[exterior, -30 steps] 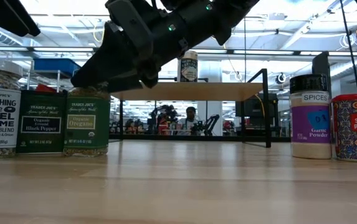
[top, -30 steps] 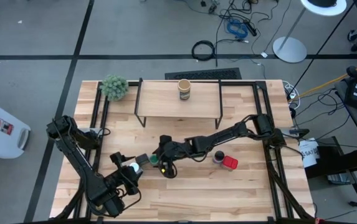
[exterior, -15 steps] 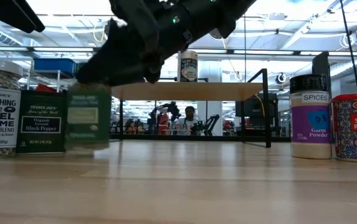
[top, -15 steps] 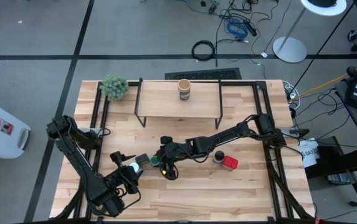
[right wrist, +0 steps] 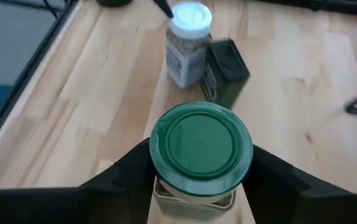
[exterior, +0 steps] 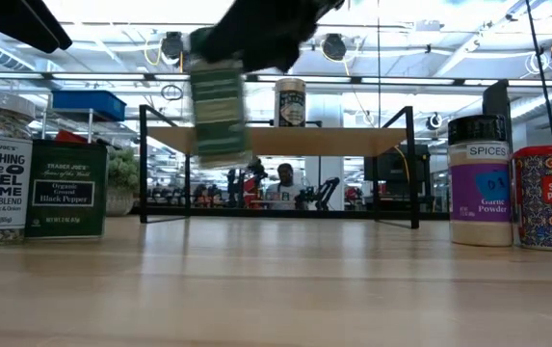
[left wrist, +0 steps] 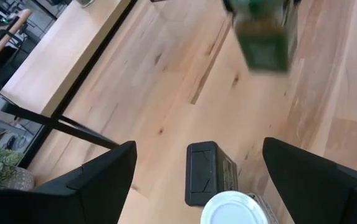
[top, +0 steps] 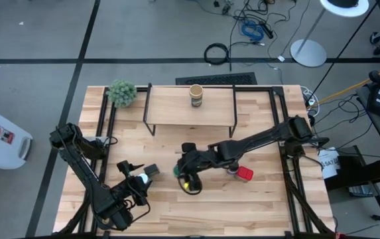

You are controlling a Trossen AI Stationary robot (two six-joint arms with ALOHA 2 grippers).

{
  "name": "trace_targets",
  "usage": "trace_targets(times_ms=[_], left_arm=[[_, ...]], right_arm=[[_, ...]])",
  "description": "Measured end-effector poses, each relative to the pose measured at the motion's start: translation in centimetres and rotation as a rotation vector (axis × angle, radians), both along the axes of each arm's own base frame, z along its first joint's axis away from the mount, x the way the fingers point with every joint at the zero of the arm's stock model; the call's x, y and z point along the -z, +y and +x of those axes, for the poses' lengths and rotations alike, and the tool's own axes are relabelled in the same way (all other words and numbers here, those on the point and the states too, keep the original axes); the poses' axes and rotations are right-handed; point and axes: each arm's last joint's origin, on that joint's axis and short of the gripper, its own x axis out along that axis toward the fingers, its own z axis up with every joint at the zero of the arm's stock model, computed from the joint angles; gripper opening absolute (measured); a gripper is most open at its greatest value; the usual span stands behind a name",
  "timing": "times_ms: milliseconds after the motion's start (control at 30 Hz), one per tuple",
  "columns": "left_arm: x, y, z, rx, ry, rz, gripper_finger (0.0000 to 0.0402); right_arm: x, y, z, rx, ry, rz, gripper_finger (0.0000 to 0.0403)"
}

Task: Shelf spices
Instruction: Move the green seasoning bottle to the middle right of the table

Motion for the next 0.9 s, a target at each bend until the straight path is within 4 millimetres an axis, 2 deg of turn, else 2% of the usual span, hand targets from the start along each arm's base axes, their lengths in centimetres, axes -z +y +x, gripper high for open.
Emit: trace_targets(times_ms=[233, 533, 733, 900], left_arm=[[0.0, 0.0, 0.0, 0.0, 0.0, 0.0, 0.0357], [0.0, 0.0, 0.0, 0.0, 0.0, 0.0, 0.0357], [0.0, 0.0, 0.0, -0.002, -0.003, -0.003, 0.0357], [0.0, 0.0, 0.0, -0.001, -0.004, 0.0, 0.0357]], right_arm=[[-3.0, 0.1, -3.0, 0.022, 0.062, -0.008, 0.0193], [-6.2, 1.6, -7.7, 0.012, 0.145, 0.001, 0.0194], [-6.3, 3.1, -10.6, 0.049, 0.161, -0.025, 0.0194], [-4.2, 3.9, -12.7, 0.122, 0.13, -0.057, 0.0195]])
